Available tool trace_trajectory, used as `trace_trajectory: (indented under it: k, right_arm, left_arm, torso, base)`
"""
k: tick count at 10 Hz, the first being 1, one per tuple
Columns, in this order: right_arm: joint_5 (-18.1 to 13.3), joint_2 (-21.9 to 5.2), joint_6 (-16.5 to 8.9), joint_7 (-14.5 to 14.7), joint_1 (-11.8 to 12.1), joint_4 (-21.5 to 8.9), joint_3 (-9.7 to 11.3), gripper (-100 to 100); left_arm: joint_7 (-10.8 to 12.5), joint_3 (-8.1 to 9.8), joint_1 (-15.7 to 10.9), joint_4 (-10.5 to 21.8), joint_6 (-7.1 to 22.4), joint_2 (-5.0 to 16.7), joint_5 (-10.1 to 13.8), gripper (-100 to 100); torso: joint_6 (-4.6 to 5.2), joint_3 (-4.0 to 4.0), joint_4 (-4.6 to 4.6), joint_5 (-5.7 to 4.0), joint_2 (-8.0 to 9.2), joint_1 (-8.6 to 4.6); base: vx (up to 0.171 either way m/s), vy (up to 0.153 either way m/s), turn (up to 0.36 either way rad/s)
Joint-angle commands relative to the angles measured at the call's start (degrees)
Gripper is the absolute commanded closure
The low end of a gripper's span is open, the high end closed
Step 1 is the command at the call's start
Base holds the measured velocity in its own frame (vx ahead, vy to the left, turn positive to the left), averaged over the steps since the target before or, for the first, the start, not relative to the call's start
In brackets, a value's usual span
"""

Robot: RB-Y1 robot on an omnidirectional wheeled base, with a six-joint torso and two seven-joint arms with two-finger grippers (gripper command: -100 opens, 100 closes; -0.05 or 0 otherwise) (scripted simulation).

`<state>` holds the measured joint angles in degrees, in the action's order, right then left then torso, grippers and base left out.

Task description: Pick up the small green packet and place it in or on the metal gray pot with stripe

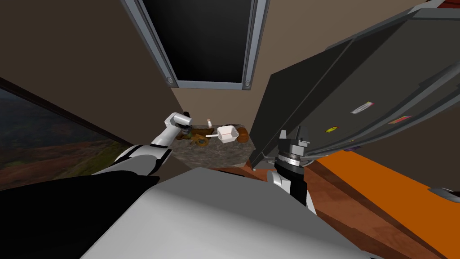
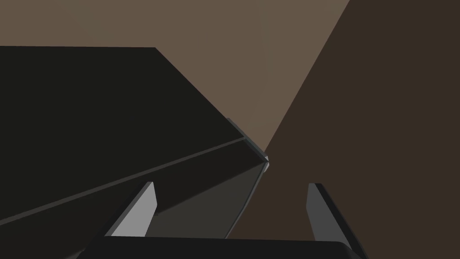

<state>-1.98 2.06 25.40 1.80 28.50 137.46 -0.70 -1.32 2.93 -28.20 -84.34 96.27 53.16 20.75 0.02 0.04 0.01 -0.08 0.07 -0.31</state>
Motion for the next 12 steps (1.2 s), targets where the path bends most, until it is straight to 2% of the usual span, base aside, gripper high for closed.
trace_trajectory:
  k: [1,4,5,8,9,11,12]
  right_arm:
    - [0.0,0.0,0.0,0.0,0.0,0.0,0.0,0]
    - [0.0,0.0,0.0,0.0,0.0,0.0,0.0,0]
    - [0.0,0.0,0.0,0.0,0.0,0.0,0.0,0]
    - [0.0,0.0,0.0,0.0,0.0,0.0,0.0,0]
    - [0.0,0.0,0.0,0.0,0.0,0.0,0.0,0]
    - [0.0,0.0,0.0,0.0,0.0,0.0,0.0,0]
    - [0.0,0.0,0.0,0.0,0.0,0.0,0.0,0]
  left_arm:
    - [0.4,-1.43,-0.2,-2.9,-1.2,0.1,-2.9,100]
    - [0.6,-3.91,0.2,-8.8,-3.7,0.3,-7.9,100]
    - [0.6,-3.91,0.2,-9.3,-3.7,0.3,-8.2,100]
    - [0.1,-6.27,1.0,-14.9,-6.3,0.2,-12.8,100]
    - [0.1,-6.27,1.0,-15.2,-6.3,0.2,-12.8,100]
    - [-0.7,-7.76,1.9,-18.8,-8.2,-0.1,-15.4,100]
    - [-0.7,-7.76,1.9,-18.8,-8.2,-0.1,-15.4,100]
  torso:
    - [0.0,0.0,0.0,0.0,0.0,0.0]
    - [0.08,0.02,0.01,-0.07,0.02,-0.21]
    - [0.08,0.02,0.0,-0.07,0.04,-0.22]
    - [0.09,-0.01,-0.01,-0.04,-0.01,-0.05]
    - [0.11,-0.01,0.0,-0.06,-0.03,-0.08]
    - [0.12,-0.04,-0.02,-0.03,-0.06,-0.01]
    - [0.15,-0.06,-0.04,-0.02,-0.08,-0.01]
  base:
    - [-0.018,-0.055,0.022]
    - [-0.03,-0.083,0.013]
    - [-0.02,-0.051,-0.001]
    - [-0.015,-0.046,-0.006]
    - [-0.008,-0.034,-0.01]
    - [-0.006,-0.031,-0.027]
    - [-0.004,-0.022,-0.02]
